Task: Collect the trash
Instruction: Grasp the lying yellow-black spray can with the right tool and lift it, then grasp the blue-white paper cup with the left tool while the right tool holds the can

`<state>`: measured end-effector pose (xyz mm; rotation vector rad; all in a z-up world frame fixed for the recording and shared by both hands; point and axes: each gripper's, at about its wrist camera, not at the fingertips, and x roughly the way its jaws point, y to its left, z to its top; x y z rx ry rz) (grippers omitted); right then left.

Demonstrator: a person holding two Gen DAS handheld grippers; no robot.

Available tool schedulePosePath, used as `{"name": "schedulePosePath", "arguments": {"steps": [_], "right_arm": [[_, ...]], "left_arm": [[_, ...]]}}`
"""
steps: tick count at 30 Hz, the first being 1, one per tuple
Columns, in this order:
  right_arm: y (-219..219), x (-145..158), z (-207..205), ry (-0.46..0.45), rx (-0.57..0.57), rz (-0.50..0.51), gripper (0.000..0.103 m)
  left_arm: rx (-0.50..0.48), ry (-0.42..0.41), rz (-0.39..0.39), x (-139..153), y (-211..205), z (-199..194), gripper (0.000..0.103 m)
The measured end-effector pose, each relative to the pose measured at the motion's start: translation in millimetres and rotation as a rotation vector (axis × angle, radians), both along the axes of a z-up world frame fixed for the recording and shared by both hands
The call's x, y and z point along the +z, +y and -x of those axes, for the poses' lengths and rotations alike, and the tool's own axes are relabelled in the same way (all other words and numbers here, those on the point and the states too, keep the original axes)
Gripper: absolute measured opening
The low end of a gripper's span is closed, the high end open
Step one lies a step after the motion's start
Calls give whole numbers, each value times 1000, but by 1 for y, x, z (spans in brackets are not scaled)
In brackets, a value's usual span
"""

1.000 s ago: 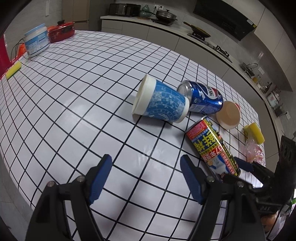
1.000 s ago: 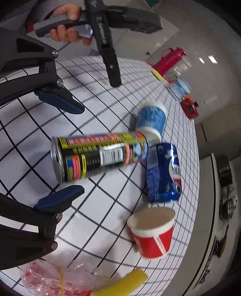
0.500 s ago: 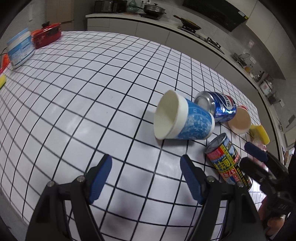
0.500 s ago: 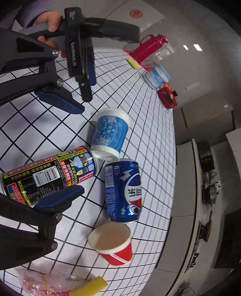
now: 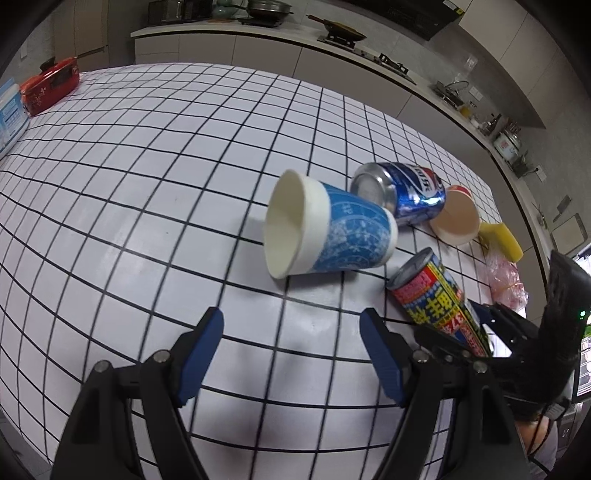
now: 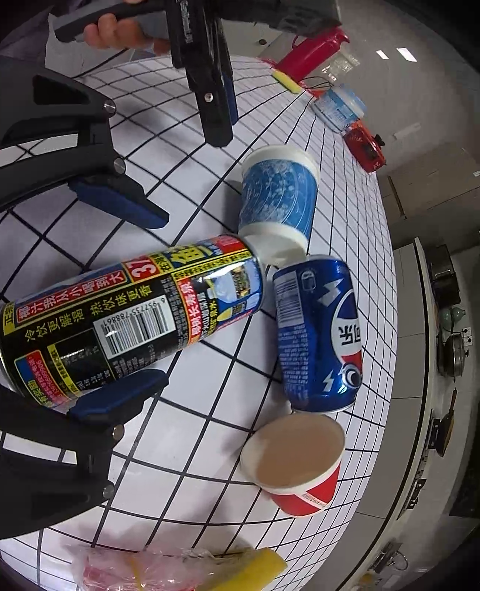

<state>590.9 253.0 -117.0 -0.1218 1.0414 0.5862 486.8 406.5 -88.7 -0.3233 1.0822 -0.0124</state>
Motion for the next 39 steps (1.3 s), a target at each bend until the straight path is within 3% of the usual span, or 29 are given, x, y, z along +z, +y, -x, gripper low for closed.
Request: {"name": "schedulePosePath", "arguments": {"steps": [1, 7, 15, 24, 35, 39], "right_arm": [[0, -1, 0, -2, -1, 9, 65], [-24, -1, 6, 7, -31, -24, 56], [-42, -1, 5, 27, -63, -68, 56], [-42, -2, 6, 33, -86, -66, 56], [-34, -1, 4, 44, -106, -71, 56], [-36, -2, 5, 49, -105, -82, 55]], "left_arm": [[1, -2, 0, 0, -2, 0, 77], [14, -1, -24, -3, -14, -1, 77], [129, 19, -67, -18, 10, -13, 77], [196, -4, -114, -25, 40, -42, 77], [221, -34, -165, -26, 54, -70, 77], [218, -54, -149, -13, 49, -55, 77]]}}
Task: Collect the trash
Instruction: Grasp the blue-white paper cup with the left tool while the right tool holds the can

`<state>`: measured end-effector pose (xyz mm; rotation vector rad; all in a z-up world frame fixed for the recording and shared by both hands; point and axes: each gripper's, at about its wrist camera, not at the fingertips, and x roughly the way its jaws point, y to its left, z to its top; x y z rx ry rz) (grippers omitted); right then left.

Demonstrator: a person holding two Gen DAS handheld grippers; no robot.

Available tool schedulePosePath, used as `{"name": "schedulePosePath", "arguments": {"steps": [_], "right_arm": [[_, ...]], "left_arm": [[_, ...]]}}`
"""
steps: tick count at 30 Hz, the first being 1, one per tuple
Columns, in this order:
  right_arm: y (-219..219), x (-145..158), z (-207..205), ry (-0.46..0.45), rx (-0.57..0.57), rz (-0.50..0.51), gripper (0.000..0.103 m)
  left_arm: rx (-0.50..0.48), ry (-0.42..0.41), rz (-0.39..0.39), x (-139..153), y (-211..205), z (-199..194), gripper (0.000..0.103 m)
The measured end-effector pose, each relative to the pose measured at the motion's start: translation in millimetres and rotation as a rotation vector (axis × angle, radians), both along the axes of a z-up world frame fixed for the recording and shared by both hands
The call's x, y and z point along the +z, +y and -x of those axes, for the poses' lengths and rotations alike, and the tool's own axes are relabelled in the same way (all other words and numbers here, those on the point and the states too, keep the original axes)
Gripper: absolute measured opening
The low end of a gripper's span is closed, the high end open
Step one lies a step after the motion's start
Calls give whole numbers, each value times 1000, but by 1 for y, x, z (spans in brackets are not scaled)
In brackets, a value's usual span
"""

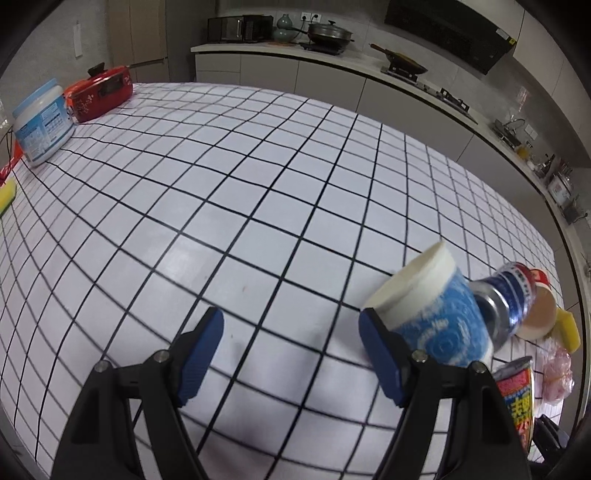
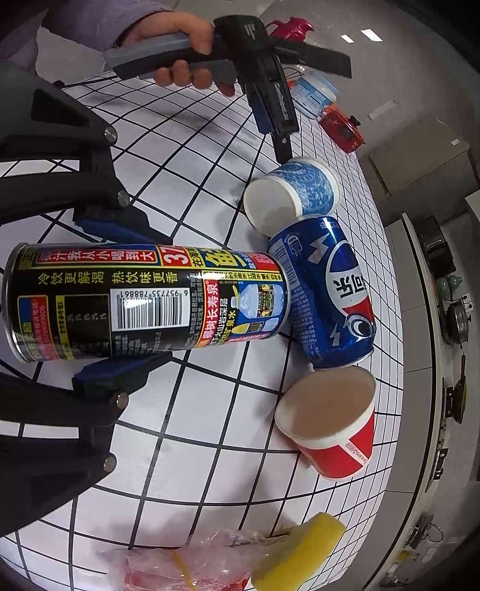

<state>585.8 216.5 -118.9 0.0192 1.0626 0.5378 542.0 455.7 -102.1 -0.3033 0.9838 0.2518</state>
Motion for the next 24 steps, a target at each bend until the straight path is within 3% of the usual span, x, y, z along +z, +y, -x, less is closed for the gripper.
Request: {"name": "schedulePosePath", "arguments": {"steps": [6, 12, 15, 24], "right_arm": [[-16, 3, 6, -16, -21, -15, 55], [-42, 10, 17, -30, -60, -39, 55], [-55, 12, 26, -30, -82, -41, 55], [-80, 15, 44, -40, -134, -56, 55]], "left_arm": [[-58, -33, 47, 16, -26, 32, 77], [-240, -38, 65, 21, -89, 37, 77], [-284, -21, 65, 15, -108, 32, 77], [-173, 11, 131, 4, -93, 14, 77]]}}
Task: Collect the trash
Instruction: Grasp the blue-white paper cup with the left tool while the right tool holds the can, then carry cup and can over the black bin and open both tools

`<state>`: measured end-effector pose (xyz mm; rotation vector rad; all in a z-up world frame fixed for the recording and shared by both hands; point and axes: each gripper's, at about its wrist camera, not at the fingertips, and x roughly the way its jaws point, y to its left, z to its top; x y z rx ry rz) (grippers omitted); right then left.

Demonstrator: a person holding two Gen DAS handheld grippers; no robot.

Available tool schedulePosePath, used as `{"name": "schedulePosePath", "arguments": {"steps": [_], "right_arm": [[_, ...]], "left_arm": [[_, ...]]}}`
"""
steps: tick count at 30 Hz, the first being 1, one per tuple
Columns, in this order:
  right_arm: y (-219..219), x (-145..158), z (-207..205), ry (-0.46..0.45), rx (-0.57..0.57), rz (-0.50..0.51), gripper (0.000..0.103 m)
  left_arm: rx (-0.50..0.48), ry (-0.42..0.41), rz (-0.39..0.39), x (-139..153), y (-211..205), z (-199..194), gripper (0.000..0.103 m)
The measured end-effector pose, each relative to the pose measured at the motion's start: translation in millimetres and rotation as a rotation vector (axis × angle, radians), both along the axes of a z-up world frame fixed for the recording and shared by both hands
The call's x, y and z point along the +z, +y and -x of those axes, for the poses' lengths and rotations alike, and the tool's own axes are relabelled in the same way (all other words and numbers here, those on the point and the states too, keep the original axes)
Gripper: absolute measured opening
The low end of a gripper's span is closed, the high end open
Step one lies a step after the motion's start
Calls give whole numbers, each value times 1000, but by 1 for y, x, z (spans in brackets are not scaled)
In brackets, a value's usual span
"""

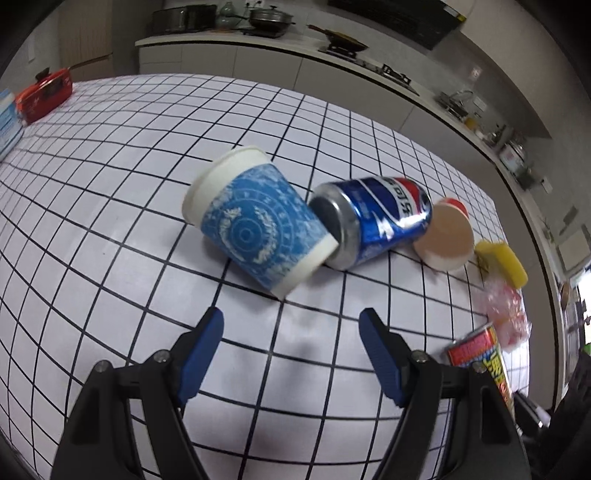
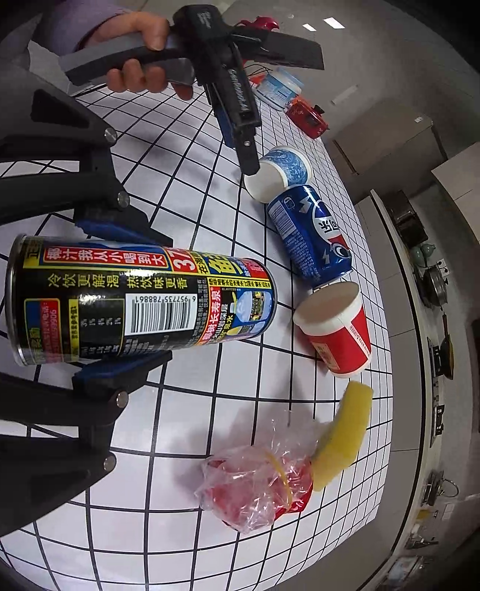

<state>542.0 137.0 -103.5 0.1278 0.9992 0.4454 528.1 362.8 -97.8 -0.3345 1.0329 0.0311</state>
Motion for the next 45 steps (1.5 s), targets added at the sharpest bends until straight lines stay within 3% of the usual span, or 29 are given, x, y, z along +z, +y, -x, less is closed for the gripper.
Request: {"name": "schedulePosePath", "arguments": {"steps": [7, 19, 23, 27, 35, 37, 39, 45], "right_arm": [[11, -3, -4, 7, 22, -9, 55], [23, -5, -15, 14, 42, -14, 55], [25, -6, -18, 14, 46, -16, 55], [25, -7, -19, 16, 48, -20, 55], [24, -7, -18, 14, 34, -20, 55], [23, -7, -18, 15, 28, -23, 55], [23, -7, -18, 15, 22, -22, 55], [21, -8, -17, 14, 8, -25, 55]], "left_arm": [[43, -27, -91, -6, -3, -8, 77], [174, -30, -131, -11, 56, 11, 77], [179, -30, -48, -6, 71, 21, 77], [149, -53, 34, 10, 58, 22, 83], [194, -7, -7, -5, 64, -26, 87], [189, 14, 4, -16, 69, -32, 81], [175, 17, 36, -22, 73, -31, 63], [146, -48, 40, -15, 72, -16, 60]]}}
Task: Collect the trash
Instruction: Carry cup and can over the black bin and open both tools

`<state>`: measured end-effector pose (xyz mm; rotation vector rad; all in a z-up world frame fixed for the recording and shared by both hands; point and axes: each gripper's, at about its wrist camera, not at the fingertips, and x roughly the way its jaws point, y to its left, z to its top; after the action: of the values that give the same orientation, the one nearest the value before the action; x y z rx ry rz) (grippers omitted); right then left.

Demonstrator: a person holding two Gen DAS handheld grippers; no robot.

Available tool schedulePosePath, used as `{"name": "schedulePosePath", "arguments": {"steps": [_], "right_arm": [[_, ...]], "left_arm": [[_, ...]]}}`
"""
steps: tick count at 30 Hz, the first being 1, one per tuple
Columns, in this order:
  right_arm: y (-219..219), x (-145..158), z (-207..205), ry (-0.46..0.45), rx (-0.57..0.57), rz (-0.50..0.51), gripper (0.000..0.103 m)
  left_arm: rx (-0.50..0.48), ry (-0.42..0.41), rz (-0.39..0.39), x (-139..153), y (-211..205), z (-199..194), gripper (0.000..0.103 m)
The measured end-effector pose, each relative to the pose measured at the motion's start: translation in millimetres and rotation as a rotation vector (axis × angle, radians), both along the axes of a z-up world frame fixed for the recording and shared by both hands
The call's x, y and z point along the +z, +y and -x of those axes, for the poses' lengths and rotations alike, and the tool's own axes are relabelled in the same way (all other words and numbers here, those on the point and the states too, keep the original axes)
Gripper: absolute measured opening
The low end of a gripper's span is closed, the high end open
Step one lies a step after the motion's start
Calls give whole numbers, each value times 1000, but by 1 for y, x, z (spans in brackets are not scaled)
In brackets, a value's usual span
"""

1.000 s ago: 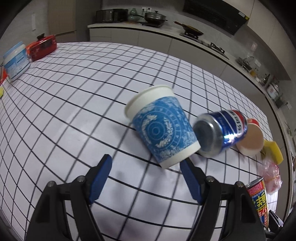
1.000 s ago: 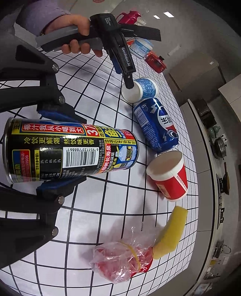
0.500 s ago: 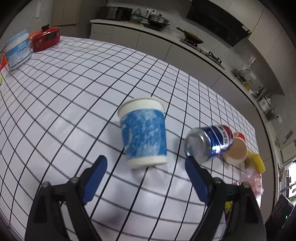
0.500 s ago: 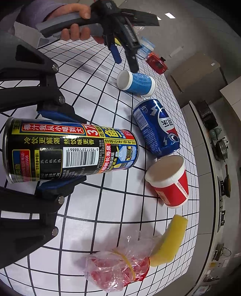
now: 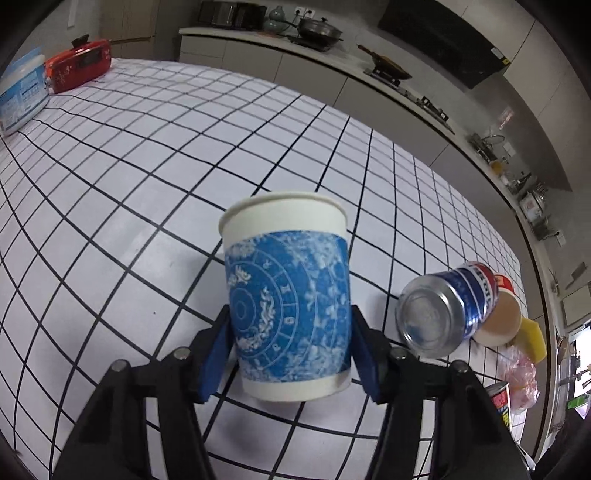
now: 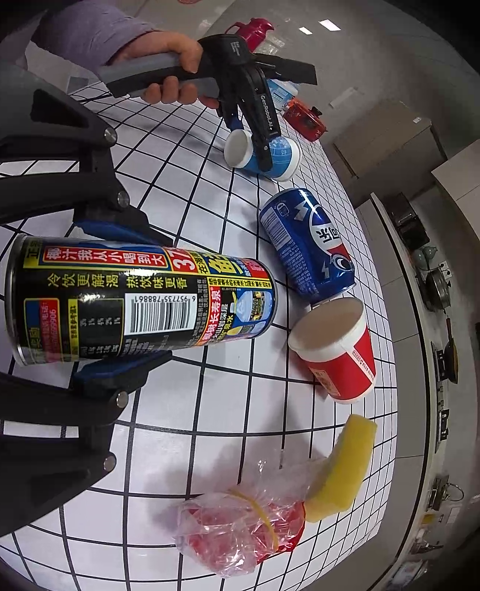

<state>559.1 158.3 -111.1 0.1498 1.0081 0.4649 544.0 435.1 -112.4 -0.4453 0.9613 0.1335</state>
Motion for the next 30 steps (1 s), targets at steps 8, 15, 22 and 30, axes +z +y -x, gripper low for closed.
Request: {"name": "schedulePosePath", "arguments": {"steps": [8, 15, 22, 30], "right_arm": [[-12, 11, 12, -28, 21, -29, 55], [-62, 30, 40, -66, 13, -58, 55], [-141, 43, 90, -106, -208, -30, 55], [-249, 41, 154, -81, -506, 10, 55]], "left_arm": [[-72, -84, -9, 35, -35, 42, 60], [-247, -99, 49, 46, -131, 79, 60], [-534, -100, 116, 45, -235, 79, 60], [-753, -81, 135, 44, -345, 82, 60]]}}
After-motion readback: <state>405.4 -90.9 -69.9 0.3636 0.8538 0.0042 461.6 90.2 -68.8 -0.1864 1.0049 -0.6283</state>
